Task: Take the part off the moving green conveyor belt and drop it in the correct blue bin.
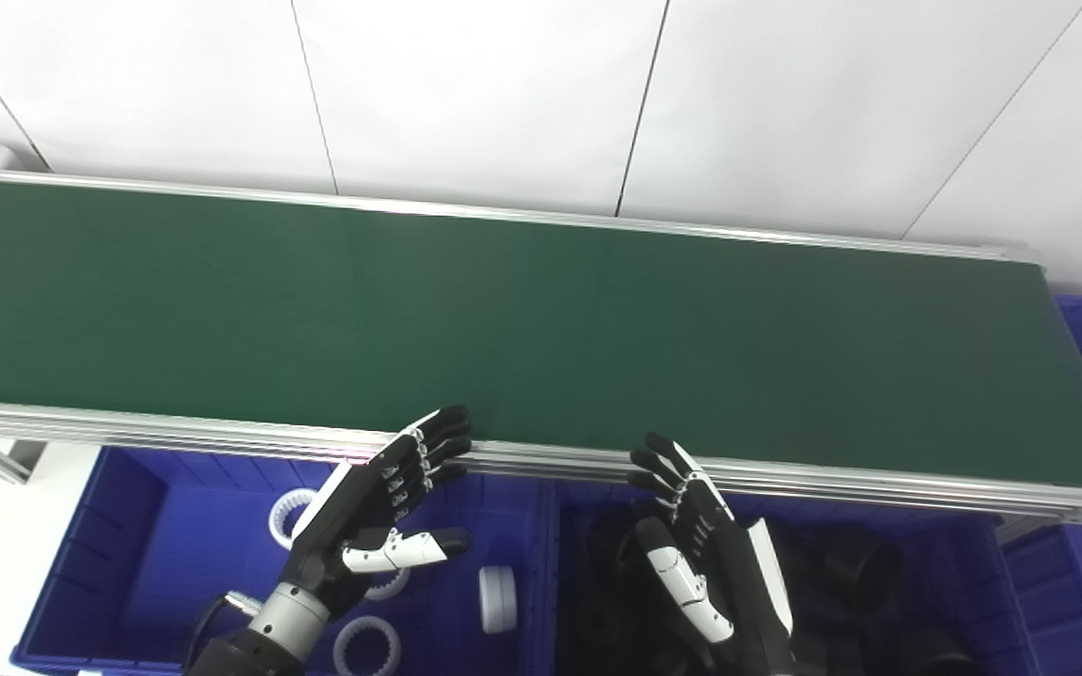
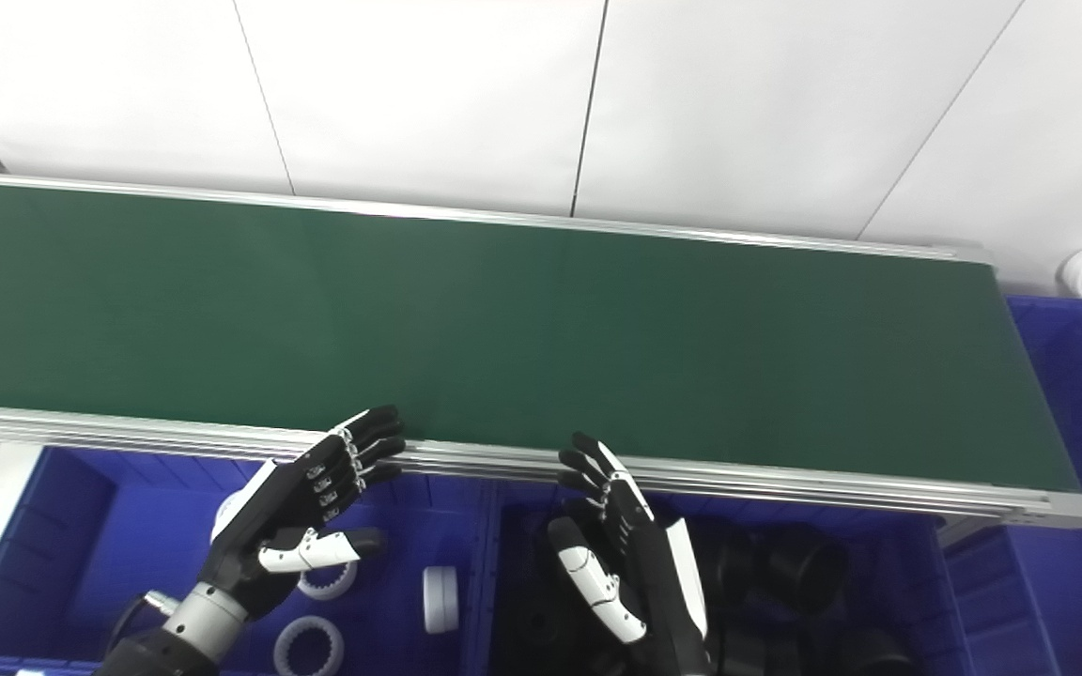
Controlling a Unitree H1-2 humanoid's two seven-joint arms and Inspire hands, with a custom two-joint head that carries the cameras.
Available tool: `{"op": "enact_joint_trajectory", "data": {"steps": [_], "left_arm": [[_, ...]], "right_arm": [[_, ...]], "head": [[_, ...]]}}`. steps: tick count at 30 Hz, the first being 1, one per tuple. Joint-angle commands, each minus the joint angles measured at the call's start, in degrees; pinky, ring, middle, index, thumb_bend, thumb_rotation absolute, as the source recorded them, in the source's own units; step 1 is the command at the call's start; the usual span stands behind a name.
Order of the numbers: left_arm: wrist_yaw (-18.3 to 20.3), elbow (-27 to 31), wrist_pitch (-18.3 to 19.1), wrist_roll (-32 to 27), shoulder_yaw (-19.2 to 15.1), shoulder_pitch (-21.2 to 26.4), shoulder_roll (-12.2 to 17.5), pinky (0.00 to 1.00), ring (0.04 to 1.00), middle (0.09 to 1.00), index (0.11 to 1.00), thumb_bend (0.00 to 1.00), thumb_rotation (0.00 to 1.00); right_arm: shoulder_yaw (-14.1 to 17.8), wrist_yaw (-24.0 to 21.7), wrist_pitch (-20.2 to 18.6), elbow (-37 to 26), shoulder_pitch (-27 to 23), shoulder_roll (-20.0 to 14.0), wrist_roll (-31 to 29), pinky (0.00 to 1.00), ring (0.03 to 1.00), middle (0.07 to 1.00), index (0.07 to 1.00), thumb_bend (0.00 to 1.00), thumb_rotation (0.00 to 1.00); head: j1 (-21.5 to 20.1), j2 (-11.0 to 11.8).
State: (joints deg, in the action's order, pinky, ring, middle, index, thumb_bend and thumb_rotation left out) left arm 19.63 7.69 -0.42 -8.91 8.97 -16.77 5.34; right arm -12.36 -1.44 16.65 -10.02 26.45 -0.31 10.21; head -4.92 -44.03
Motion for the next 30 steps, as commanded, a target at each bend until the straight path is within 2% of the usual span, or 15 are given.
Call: {"op": "enact_joint_trajectory", "data": {"steps": [1,21,30], "left_arm": [[-0.11,0.96,-2.27,-0.08,0.17,0.34,0.24,0.85,0.899,0.905,0.88,0.92,0.27],[0.25,-0.02,-3.57,1.11,0.64,0.95,1.18,0.85,0.888,0.885,0.867,0.92,0.26],[0.59,0.41,-3.02,1.62,1.39,1.2,1.9,0.85,0.891,0.885,0.854,0.91,0.25]], "right_arm": [[-0.44,0.62,2.12,-0.98,0.09,0.85,0.29,0.71,0.8,0.841,0.888,0.55,0.74],[-0.68,1.2,2.82,0.06,-0.24,1.05,0.39,0.72,0.803,0.843,0.888,0.56,0.74],[-0.74,1.48,2.72,0.24,-0.36,1.09,0.68,0.71,0.799,0.84,0.888,0.58,0.75]], "head": [[-0.04,0.04],[-0.18,0.69],[-0.2,0.89]]}}
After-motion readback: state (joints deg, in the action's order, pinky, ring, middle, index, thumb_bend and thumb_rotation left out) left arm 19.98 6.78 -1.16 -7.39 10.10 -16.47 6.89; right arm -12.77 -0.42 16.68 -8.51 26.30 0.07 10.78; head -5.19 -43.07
